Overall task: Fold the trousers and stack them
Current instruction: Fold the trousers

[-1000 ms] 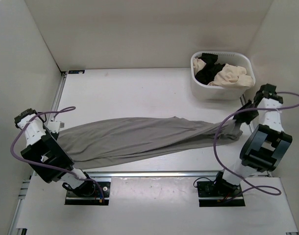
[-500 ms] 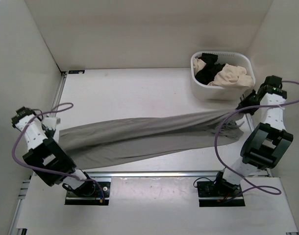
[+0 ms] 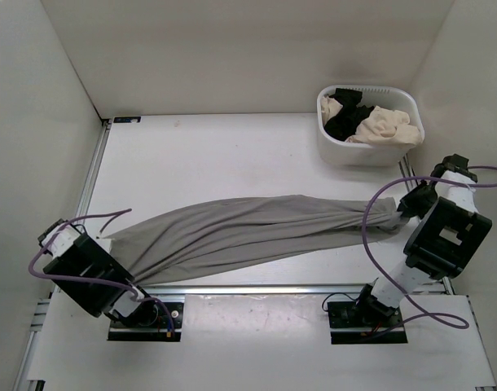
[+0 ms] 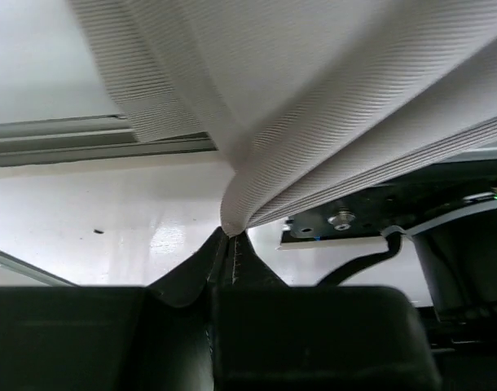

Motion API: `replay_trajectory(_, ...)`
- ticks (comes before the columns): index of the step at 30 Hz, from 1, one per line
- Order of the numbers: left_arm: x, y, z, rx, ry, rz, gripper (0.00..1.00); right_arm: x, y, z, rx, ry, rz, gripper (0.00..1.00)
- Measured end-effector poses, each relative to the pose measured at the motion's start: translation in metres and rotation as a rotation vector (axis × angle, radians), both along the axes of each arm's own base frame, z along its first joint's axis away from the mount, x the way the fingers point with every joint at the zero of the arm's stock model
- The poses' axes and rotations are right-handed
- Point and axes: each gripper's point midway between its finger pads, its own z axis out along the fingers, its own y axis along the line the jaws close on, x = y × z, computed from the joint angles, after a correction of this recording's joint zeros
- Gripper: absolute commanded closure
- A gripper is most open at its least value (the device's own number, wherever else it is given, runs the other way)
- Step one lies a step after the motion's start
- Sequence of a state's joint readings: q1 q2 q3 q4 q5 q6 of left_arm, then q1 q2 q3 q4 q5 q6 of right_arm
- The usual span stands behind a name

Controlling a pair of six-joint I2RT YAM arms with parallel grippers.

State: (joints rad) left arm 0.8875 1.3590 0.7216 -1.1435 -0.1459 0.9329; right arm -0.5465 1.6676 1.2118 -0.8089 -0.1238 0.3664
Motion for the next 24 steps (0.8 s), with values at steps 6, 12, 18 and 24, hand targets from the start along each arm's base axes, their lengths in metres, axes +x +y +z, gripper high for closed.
replay_trajectory(6,0.0,0.018,-0.006,0.008,0.001,0.049,0.86,-0.021,-0.005,-0.017,-0.052,0.09,-0.007,0.87)
replay_trajectory(12,0.003,0.03,-0.013,-0.008,0.021,0.061,0.75,-0.037,-0.004,-0.03,-0.067,0.149,-0.001,0.38)
replay_trajectory(18,0.015,0.047,-0.006,0.035,-0.011,0.064,0.65,-0.032,0.017,-0.041,-0.069,0.163,0.099,0.3)
replay_trajectory(24,0.016,0.049,-0.013,0.013,0.007,0.074,0.65,-0.034,0.025,-0.062,-0.067,0.25,0.129,0.3)
